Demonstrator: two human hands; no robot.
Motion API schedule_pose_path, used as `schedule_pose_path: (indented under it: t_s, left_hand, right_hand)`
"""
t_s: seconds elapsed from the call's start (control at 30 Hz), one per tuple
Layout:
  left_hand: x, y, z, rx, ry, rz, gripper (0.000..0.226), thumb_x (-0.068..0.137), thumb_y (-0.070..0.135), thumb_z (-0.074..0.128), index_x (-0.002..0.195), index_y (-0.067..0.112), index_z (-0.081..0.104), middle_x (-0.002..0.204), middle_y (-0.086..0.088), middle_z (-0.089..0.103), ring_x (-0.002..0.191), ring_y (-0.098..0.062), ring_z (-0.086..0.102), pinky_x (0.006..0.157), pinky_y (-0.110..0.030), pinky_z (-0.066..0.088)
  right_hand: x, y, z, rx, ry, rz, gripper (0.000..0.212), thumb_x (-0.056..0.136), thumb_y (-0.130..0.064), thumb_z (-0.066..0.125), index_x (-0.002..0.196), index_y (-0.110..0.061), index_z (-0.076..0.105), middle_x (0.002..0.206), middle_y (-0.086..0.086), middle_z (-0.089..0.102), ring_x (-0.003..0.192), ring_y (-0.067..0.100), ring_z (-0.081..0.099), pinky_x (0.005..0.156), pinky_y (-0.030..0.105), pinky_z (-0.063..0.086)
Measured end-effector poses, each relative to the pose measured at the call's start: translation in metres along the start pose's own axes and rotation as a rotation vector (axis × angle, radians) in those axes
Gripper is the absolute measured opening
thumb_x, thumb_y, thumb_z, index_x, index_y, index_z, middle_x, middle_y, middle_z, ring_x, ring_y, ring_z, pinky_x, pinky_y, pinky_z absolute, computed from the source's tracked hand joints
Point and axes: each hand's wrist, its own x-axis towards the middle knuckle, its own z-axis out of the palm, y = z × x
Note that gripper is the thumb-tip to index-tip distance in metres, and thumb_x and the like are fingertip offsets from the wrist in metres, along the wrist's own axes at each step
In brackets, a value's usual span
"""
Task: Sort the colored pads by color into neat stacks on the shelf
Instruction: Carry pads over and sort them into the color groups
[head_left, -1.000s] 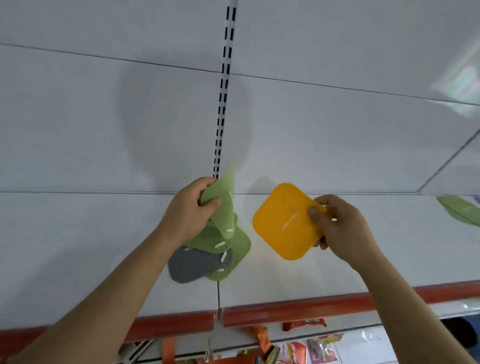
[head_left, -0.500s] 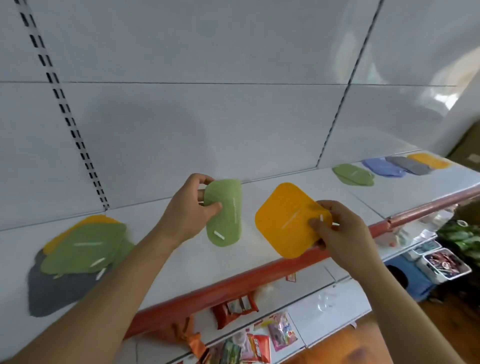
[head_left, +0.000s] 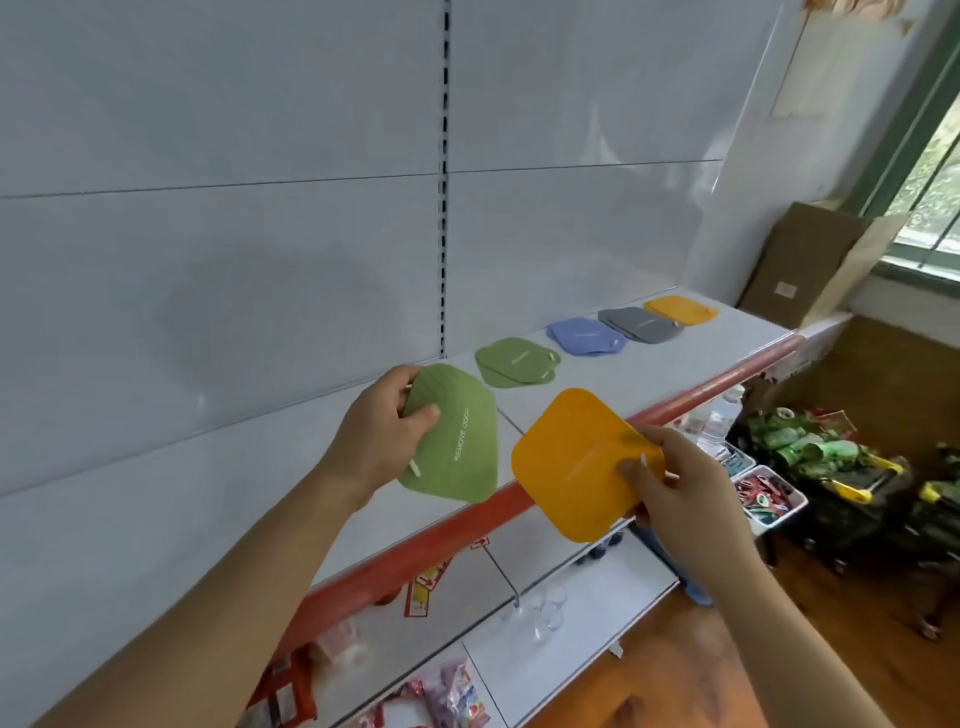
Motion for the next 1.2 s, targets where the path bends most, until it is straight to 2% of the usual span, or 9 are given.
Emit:
schedule_pose_path:
  t_s: [0.07,0.2,0.3,0.5,0.6,0.77,0.9,1.07,1.2]
  left_hand:
    - [0.023,0.001,0.024,-0.012,-0.023,-0.015,0.032,0.097,0.012,0.066,0.124,0.03,0.065,0.107,0.007,0.079,0.101,-0.015,0.075,0.096,-0.047,0.059]
    - [0.084,0.0,0.068,-0.085,-0.037,-0.049,0.031,0.096,0.007,0.066,0.117,0.03,0.067,0.106,0.003,0.079,0.1,-0.019,0.076,0.098,-0.051,0.059]
    - [0.137,-0.004,0.099,-0.173,-0.029,-0.085,0.031,0.096,0.003,0.066,0.115,0.028,0.068,0.111,-0.002,0.077,0.104,-0.02,0.074,0.101,-0.048,0.058]
    - [0.236,-0.016,0.142,-0.151,-0.097,-0.172,0.032,0.096,0.001,0.065,0.123,0.018,0.067,0.113,-0.007,0.076,0.104,-0.027,0.074,0.096,-0.047,0.06]
    - [0.272,-0.03,0.145,0.022,-0.125,-0.202,0.033,0.095,0.004,0.067,0.123,0.019,0.066,0.112,-0.006,0.076,0.102,-0.025,0.074,0.098,-0.047,0.059]
    - [0.304,-0.049,0.148,0.57,-0.156,-0.139,0.033,0.09,0.02,0.068,0.122,0.028,0.068,0.113,0.002,0.074,0.104,-0.023,0.069,0.091,-0.035,0.056]
    - [0.308,-0.049,0.16,0.892,-0.064,-0.107,0.039,0.094,0.028,0.066,0.132,0.021,0.064,0.125,-0.005,0.069,0.112,-0.028,0.064,0.09,-0.035,0.052]
    - [0.298,-0.026,0.184,0.971,0.125,-0.057,0.03,0.097,0.03,0.062,0.124,0.018,0.064,0.123,-0.001,0.066,0.109,-0.027,0.062,0.09,-0.042,0.054]
    - [0.291,-0.002,0.23,0.919,0.189,0.006,0.026,0.098,0.031,0.062,0.121,0.021,0.065,0.119,0.001,0.068,0.106,-0.027,0.062,0.087,-0.04,0.052]
  right_hand:
    - [0.015,0.019,-0.008,0.015,0.01,0.026,0.026,0.102,-0.025,0.062,0.122,-0.041,0.058,0.09,-0.013,0.071,0.072,-0.002,0.069,0.05,0.023,0.059]
    - [0.057,0.045,-0.021,0.004,0.017,0.04,0.024,0.101,-0.026,0.063,0.119,-0.043,0.059,0.087,-0.015,0.071,0.068,0.003,0.071,0.054,0.022,0.059]
    - [0.098,0.061,-0.031,-0.028,0.036,0.056,0.024,0.102,-0.03,0.063,0.118,-0.046,0.056,0.086,-0.01,0.072,0.059,0.011,0.072,0.058,0.037,0.063]
    - [0.186,0.081,-0.055,-0.067,0.031,0.033,0.024,0.101,-0.028,0.064,0.119,-0.043,0.062,0.075,-0.007,0.073,0.06,0.015,0.071,0.062,0.047,0.063]
    - [0.221,0.096,-0.058,-0.045,-0.001,0.056,0.026,0.101,-0.027,0.064,0.122,-0.042,0.062,0.079,-0.003,0.074,0.06,0.018,0.072,0.062,0.047,0.063]
    - [0.28,0.118,-0.059,-0.028,-0.092,0.042,0.024,0.101,-0.028,0.063,0.121,-0.043,0.062,0.074,-0.002,0.073,0.06,0.017,0.072,0.062,0.045,0.063]
    - [0.329,0.13,-0.054,-0.014,-0.18,-0.019,0.025,0.101,-0.024,0.063,0.123,-0.038,0.064,0.071,0.0,0.072,0.056,0.017,0.068,0.061,0.039,0.06]
    - [0.384,0.138,-0.062,0.014,-0.345,-0.131,0.025,0.101,-0.019,0.062,0.119,-0.035,0.065,0.069,0.003,0.072,0.055,0.017,0.067,0.06,0.039,0.06]
    - [0.413,0.148,-0.073,0.061,-0.378,-0.159,0.025,0.102,-0.017,0.062,0.121,-0.033,0.064,0.068,0.0,0.071,0.054,0.015,0.067,0.052,0.022,0.053]
